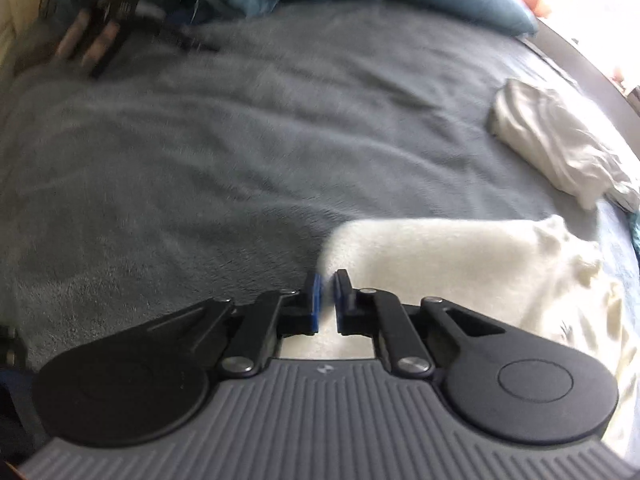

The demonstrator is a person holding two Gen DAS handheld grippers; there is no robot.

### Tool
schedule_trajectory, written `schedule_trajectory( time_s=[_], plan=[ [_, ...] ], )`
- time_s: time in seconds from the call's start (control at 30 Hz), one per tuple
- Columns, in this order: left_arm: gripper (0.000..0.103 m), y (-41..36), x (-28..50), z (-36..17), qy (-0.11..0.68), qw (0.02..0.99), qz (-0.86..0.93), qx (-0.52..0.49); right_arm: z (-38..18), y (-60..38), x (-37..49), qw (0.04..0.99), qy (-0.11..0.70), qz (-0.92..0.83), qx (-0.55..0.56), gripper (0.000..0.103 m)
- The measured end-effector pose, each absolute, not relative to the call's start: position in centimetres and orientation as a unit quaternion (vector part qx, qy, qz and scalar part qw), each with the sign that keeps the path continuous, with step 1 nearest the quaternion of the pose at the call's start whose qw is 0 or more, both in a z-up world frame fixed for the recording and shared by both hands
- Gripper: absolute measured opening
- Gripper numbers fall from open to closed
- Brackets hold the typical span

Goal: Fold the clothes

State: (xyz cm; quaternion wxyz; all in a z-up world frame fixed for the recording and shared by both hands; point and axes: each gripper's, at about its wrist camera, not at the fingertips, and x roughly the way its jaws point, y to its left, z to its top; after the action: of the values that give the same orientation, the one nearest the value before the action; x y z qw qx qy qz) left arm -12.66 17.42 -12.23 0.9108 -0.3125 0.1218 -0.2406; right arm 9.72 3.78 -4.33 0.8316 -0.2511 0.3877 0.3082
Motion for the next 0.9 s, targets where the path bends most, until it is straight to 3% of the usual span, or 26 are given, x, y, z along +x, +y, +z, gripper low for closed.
schedule_trajectory(
  time_s=[0.23, 0.47, 0.7, 0.9],
  plan=[
    [0.032, 16.6, -2.4, -9.9, 0.202, 0.942, -0.198, -0.178, -2.7, -1.8, 8.8, 0.865, 0.358, 0.31, -0.166, 0.005],
    [0.039, 15.3, 6.8, -10.4, 0.26, 0.903, -0.273, -0.207, -2.5, -5.1, 8.6, 0.876, 0.341, 0.322, -0.108, 0.005],
    [0.038, 12.4, 10.1, -11.1, 0.29, 0.91, -0.249, -0.161, -2.4, -7.3, 8.4, 0.883, 0.33, 0.325, -0.076, 0.005],
    [0.037, 15.0, 10.9, -12.4, 0.279, 0.892, -0.24, -0.262, -2.5, -7.4, 8.3, 0.883, 0.325, 0.334, -0.066, 0.005]
  ],
)
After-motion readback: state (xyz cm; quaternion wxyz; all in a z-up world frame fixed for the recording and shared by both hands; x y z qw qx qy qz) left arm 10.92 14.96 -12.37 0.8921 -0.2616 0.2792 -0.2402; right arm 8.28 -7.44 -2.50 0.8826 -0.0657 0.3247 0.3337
